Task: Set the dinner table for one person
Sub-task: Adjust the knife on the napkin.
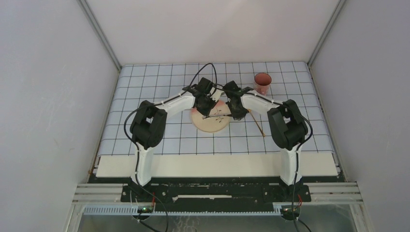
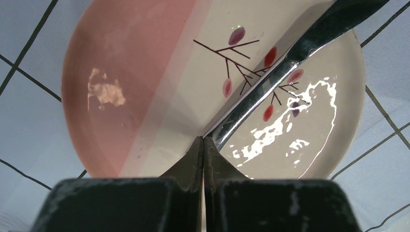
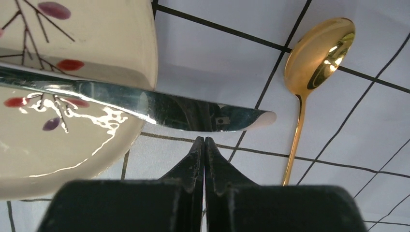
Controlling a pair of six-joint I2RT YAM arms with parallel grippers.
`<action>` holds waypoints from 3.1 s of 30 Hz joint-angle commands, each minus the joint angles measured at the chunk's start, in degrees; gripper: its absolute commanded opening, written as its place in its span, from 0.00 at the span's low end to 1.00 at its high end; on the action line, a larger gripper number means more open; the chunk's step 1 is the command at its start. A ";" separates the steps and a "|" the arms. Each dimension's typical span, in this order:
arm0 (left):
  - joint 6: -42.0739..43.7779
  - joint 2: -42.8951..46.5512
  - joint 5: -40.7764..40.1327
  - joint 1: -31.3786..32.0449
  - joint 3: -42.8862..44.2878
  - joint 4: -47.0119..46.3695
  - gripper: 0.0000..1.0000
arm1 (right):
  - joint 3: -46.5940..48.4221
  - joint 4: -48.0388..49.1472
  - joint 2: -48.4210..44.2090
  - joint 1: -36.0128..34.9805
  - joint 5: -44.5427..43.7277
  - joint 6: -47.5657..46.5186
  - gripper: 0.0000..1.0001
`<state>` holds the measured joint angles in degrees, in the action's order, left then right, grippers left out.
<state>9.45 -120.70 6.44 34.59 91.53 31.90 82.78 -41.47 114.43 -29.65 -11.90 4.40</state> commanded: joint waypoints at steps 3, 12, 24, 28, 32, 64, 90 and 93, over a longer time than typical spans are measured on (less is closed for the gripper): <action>0.98 0.16 0.74 0.67 2.36 0.07 0.00 | 3.25 -0.78 2.02 0.06 -0.34 -0.10 0.00; 0.79 1.66 1.95 0.68 0.68 0.48 0.00 | 6.99 -0.68 4.57 0.56 -1.43 -0.87 0.00; 0.17 4.51 3.99 1.30 -3.11 0.69 0.00 | 13.44 -2.53 9.94 1.59 -1.14 -1.34 0.00; -0.10 5.86 4.17 1.91 -4.18 0.64 0.00 | 15.85 -3.14 11.39 1.64 -1.09 -1.99 0.00; 0.02 6.18 4.38 2.47 -4.51 1.03 0.00 | 19.90 -4.47 13.88 1.61 -1.52 -2.49 0.00; -1.71 3.25 2.24 9.29 -0.90 -0.63 0.00 | 46.11 -10.35 29.11 -2.29 0.15 -4.37 0.00; -4.15 16.76 -3.85 1.59 -4.75 -4.62 0.53 | 41.69 -8.46 23.36 -0.06 3.90 -2.33 0.02; -2.39 18.50 -5.86 -1.17 -7.82 -5.29 0.65 | 40.26 -8.07 21.39 0.52 3.76 -2.17 0.09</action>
<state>6.13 -109.54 3.97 37.67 85.65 35.48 124.99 -51.35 140.59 -28.97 -8.47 1.26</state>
